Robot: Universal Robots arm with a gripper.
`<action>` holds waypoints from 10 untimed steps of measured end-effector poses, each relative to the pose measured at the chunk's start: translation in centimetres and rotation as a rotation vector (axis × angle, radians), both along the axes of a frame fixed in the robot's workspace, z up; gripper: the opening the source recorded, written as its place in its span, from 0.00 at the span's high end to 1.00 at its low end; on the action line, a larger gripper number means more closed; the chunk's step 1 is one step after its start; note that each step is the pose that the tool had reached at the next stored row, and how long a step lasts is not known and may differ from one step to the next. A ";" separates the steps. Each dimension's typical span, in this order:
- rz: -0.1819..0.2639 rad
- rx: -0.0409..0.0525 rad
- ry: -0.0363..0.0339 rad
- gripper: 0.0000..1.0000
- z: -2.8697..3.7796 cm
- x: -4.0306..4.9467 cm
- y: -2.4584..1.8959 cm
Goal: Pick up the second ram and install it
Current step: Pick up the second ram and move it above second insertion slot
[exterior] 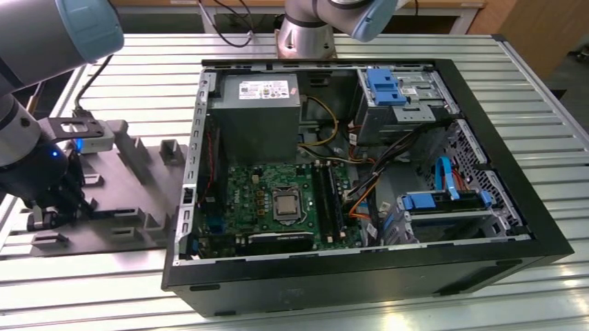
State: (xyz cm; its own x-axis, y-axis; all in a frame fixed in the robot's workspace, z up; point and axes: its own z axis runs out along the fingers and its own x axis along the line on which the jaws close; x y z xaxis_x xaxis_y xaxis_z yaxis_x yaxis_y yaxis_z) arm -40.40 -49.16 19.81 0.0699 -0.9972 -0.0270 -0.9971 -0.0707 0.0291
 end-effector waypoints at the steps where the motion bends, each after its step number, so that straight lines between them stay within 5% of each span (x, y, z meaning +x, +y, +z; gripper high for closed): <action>1: 0.000 0.0001 0.0001 0.82 0.00 0.00 0.00; 10: 0.000 0.0001 0.0000 0.88 0.00 -0.03 0.00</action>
